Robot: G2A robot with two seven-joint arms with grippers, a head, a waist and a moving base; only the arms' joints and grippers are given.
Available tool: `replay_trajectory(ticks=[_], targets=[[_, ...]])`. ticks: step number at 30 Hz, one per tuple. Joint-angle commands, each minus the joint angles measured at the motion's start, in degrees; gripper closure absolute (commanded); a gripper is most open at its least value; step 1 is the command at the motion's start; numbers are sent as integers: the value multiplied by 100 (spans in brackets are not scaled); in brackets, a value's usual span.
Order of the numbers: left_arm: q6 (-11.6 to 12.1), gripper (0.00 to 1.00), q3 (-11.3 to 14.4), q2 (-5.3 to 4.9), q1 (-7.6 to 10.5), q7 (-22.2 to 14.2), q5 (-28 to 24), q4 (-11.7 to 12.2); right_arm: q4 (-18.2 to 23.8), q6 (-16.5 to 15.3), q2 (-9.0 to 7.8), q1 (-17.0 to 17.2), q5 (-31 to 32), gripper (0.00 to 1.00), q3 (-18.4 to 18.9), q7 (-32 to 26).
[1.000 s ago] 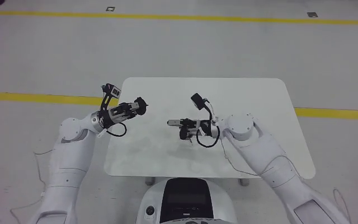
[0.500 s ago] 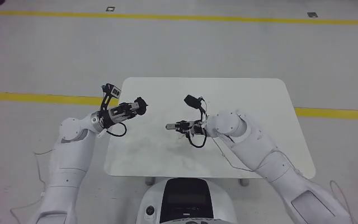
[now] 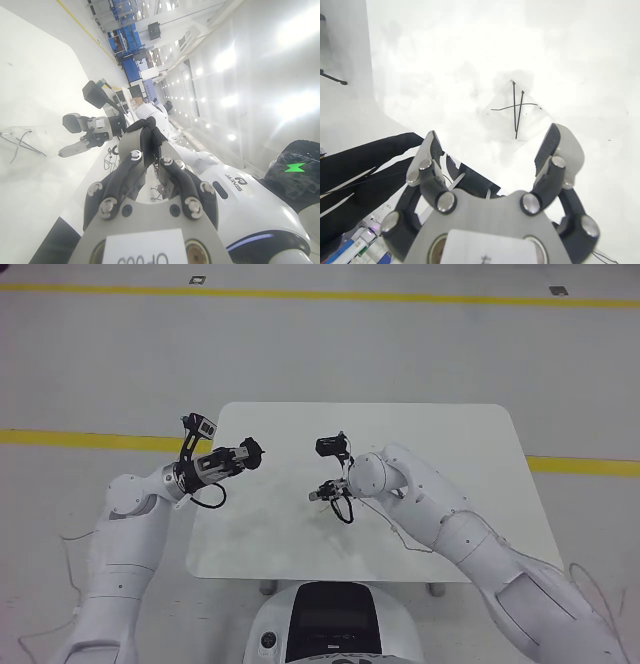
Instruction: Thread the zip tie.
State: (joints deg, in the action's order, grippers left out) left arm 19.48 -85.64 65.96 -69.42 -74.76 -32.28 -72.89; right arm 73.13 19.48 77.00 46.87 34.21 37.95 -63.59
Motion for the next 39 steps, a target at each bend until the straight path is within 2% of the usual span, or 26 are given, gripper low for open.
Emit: replay_trajectory(ticks=[1,6,9,15,22,27,34,39], targets=[[0,100,0,0,0,0,0,0,5,0,-4,0,-6,0,1,3],[0,100,0,0,0,0,0,0,72,-108,-7,27,178,0,-57,52],[0,100,0,0,0,0,0,0,152,-199,46,-53,258,0,-190,-59],[0,100,0,0,0,0,0,0,-243,-47,358,-411,437,0,-777,-339],[0,100,0,0,0,0,0,0,-245,-58,357,-393,438,0,-776,-302],[0,100,0,0,0,0,0,0,-392,0,436,-393,845,0,-875,-353],[0,100,0,0,0,0,0,0,-394,-24,435,-359,851,0,-867,-273],[0,100,0,0,0,0,0,0,-413,0,446,-362,1166,0,-768,-365]])
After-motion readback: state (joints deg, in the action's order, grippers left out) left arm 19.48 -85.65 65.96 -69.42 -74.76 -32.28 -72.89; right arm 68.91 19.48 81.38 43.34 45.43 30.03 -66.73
